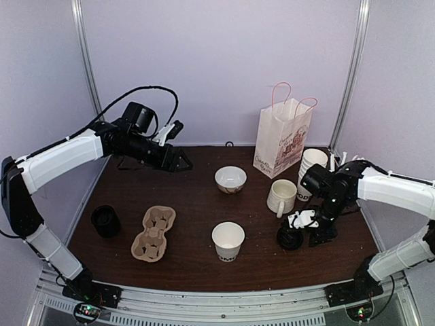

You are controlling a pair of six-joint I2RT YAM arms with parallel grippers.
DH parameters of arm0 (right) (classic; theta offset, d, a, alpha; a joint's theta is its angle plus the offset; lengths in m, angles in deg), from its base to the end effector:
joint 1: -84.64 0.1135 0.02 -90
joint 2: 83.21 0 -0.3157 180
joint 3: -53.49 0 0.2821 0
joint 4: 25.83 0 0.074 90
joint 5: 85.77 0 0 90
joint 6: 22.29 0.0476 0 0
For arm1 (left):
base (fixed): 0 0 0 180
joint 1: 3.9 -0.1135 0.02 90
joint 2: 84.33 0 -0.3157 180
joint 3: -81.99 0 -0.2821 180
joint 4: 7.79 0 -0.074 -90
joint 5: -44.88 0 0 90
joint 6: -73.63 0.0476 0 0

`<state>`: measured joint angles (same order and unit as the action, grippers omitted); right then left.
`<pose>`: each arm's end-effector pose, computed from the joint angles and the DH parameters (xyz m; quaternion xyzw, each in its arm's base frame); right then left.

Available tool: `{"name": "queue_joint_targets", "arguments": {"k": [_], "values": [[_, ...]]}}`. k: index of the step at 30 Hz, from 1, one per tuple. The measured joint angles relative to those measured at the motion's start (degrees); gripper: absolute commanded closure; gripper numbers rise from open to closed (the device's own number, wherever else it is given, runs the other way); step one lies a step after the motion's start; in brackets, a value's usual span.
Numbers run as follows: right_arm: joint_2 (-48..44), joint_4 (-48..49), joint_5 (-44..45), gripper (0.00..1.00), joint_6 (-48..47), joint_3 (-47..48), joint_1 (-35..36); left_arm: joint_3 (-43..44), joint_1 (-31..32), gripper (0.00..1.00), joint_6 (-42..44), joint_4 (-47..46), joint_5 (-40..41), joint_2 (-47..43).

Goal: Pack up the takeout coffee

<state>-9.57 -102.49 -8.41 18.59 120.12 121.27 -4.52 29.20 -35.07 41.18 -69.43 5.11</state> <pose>0.1738 0.1422 0.2623 -0.6797 0.7231 0.1033 0.0665 0.3088 -0.2247 0.3662 0.1932 0.8857 -0.3386 0.2521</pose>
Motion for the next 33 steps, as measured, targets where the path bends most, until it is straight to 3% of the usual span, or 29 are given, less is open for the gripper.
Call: {"name": "queue_joint_targets", "arguments": {"k": [8,20,33], "values": [[2.82,8.61,4.76,0.49,-3.85,-4.04,5.97,-0.11,0.00,0.25,-0.13,-3.34,2.64,-0.15],[9.53,17.07,7.43,0.56,-6.25,-7.17,10.88,-1.14,0.00,0.25,-0.46,-3.89,4.31,-2.45],[11.06,22.43,10.43,0.70,-5.84,-9.01,11.28,-2.23,0.00,0.25,-0.76,-4.04,5.07,-2.91]]}}
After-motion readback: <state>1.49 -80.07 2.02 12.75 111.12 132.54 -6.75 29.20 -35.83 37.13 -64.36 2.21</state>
